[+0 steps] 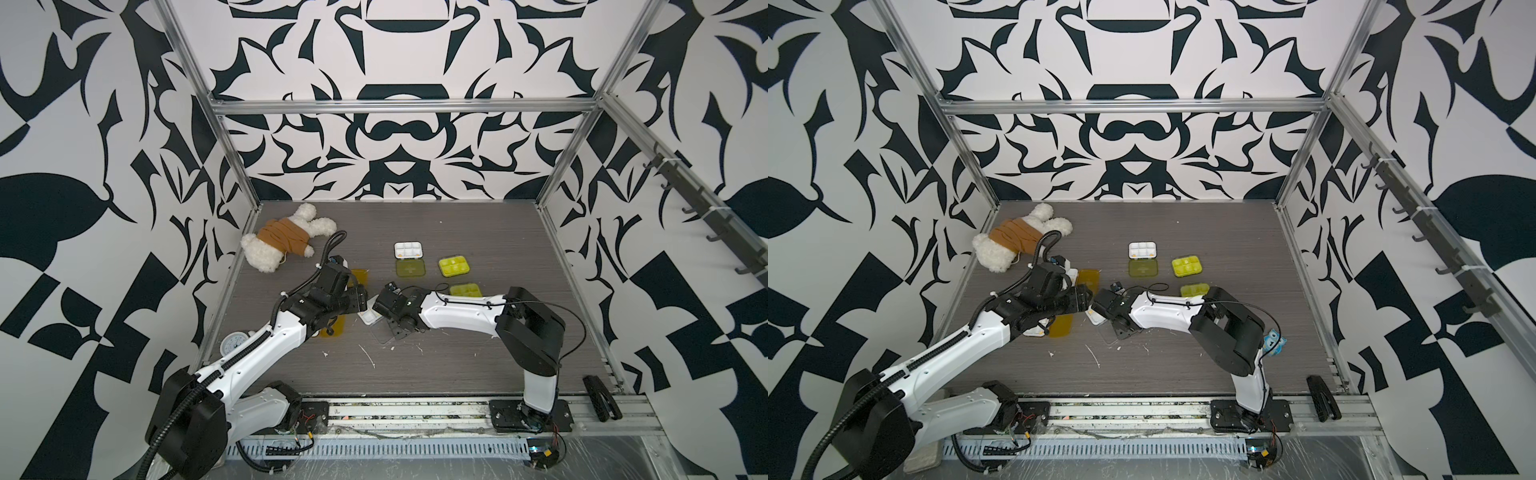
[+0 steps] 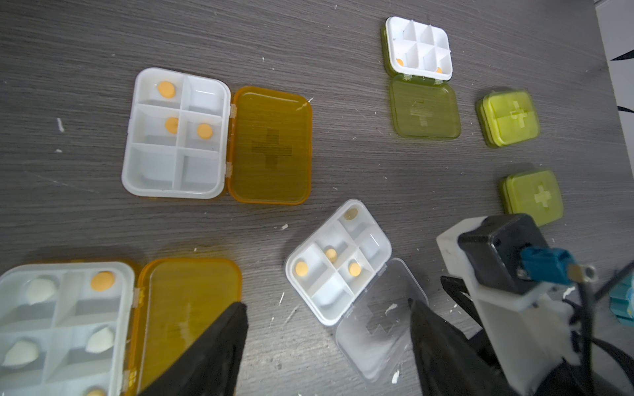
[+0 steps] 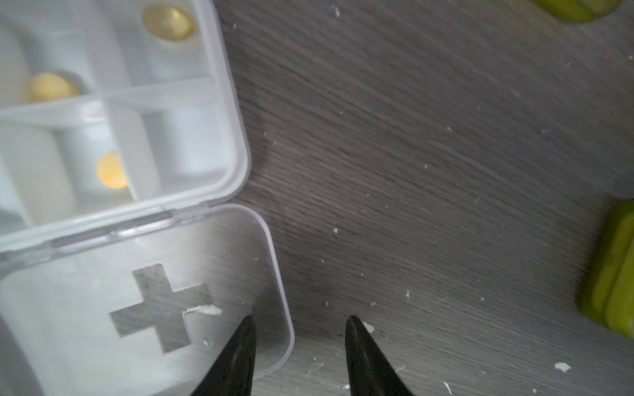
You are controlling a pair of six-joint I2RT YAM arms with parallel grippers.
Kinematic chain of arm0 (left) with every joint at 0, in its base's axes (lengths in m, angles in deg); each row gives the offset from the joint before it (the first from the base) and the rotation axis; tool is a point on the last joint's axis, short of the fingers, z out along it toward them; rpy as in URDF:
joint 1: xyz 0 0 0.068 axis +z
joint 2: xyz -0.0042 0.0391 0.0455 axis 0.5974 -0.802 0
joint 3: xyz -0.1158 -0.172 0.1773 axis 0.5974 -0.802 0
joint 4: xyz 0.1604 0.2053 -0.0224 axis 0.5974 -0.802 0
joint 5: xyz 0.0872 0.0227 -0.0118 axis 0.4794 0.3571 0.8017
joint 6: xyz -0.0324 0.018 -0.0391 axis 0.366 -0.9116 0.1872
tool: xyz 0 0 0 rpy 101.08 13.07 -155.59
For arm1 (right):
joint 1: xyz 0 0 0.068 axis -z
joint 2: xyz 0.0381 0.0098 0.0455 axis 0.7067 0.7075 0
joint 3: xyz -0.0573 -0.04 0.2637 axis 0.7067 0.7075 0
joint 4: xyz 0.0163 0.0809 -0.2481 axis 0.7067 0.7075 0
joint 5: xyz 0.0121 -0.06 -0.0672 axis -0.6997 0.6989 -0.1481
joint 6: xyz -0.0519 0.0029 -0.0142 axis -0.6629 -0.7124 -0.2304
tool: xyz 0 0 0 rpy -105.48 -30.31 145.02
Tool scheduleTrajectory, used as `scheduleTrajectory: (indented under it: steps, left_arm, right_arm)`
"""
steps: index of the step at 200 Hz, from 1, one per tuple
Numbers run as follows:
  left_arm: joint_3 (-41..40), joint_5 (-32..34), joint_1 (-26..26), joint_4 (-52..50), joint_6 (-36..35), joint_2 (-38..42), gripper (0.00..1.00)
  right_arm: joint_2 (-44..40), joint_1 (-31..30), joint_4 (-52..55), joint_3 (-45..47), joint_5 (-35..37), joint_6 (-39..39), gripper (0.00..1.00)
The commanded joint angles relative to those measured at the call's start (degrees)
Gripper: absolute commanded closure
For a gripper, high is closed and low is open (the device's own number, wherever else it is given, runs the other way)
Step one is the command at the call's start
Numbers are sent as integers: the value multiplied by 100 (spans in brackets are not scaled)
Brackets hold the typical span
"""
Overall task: Close pillboxes
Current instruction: Move the pillbox to the center of the board.
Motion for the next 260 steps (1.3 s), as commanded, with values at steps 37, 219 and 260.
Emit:
scheduleTrajectory:
  steps: [37,219,260]
  left_arm:
    - [75,-66,21,44,103,-161,22]
    - [83,-670,22,373,138,-616,24]
    - [9,-917,14,407,85,-710,36]
  right_arm:
    - [-424,251,120,362,173,-130,55]
    - [-452,1396,-12,194,17,-1066,57]
    - [-1117,1407,-25,447,-542,-977,59]
